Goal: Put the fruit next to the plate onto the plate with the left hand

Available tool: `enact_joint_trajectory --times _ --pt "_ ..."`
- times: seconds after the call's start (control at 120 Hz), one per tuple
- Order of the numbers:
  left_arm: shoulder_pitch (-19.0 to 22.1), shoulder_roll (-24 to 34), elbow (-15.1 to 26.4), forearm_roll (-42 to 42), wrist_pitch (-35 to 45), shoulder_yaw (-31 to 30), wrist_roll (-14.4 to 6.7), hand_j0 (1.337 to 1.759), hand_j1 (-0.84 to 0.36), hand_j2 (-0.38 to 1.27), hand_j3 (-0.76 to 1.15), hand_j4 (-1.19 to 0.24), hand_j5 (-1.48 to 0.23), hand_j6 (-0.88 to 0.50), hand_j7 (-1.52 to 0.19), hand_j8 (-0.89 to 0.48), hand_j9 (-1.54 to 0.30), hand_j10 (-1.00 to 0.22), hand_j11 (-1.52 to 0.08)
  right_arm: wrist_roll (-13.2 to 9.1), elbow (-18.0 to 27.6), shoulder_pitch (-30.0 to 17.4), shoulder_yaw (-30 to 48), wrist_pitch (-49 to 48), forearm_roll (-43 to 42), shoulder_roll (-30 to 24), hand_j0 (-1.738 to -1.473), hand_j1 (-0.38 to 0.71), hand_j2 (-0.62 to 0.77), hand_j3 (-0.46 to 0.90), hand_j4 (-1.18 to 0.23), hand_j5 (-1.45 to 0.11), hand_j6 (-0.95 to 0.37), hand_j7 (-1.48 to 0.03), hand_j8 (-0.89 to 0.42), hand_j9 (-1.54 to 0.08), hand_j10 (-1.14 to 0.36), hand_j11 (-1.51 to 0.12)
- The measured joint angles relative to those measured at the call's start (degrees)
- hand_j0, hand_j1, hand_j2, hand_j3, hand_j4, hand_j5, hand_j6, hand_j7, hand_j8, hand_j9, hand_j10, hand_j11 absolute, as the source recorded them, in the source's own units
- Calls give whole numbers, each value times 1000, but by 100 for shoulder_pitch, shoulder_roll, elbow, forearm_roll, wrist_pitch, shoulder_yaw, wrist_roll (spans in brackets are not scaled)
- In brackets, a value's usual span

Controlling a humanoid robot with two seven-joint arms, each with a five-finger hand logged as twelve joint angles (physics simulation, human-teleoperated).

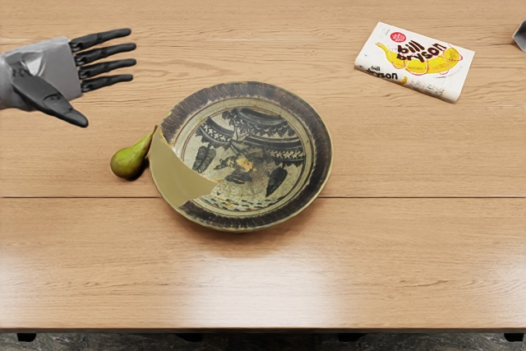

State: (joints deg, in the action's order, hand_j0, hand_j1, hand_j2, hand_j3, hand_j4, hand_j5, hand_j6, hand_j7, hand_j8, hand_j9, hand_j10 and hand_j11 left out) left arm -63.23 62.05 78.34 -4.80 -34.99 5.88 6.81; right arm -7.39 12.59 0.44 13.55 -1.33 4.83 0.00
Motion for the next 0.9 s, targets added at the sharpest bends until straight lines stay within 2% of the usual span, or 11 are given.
enact_joint_trajectory --times 0.3,0.4,0.567,0.9 --pt "-203 4 61 19 0 20 -20 1658 349 2 0 2 0 3 0 2 0 2 0 0 6 0 -26 -15 -32 0 -1658 -317 -6 0 -26 -35 -26 -35 -26 -35 -26 -35" --pt "-214 -17 65 117 0 34 -225 1658 349 2 0 2 0 2 0 2 0 2 0 0 8 6 -27 -16 -33 0 -1658 -317 -6 0 -26 -35 -26 -35 -26 -35 -27 -35" --pt "-222 -10 97 924 -1 174 -393 1658 349 2 0 2 0 2 0 1 0 1 0 0 14 15 -28 -17 -34 0 -1658 -317 -6 0 -26 -35 -26 -35 -26 -35 -26 -35" --pt "-117 -9 344 2793 -1 650 -428 1658 349 2 0 -1 0 -2 0 -2 0 -1 0 0 15 17 -28 -16 -34 0 -1658 -317 -6 0 -26 -35 -26 -35 -26 -35 -26 -35"
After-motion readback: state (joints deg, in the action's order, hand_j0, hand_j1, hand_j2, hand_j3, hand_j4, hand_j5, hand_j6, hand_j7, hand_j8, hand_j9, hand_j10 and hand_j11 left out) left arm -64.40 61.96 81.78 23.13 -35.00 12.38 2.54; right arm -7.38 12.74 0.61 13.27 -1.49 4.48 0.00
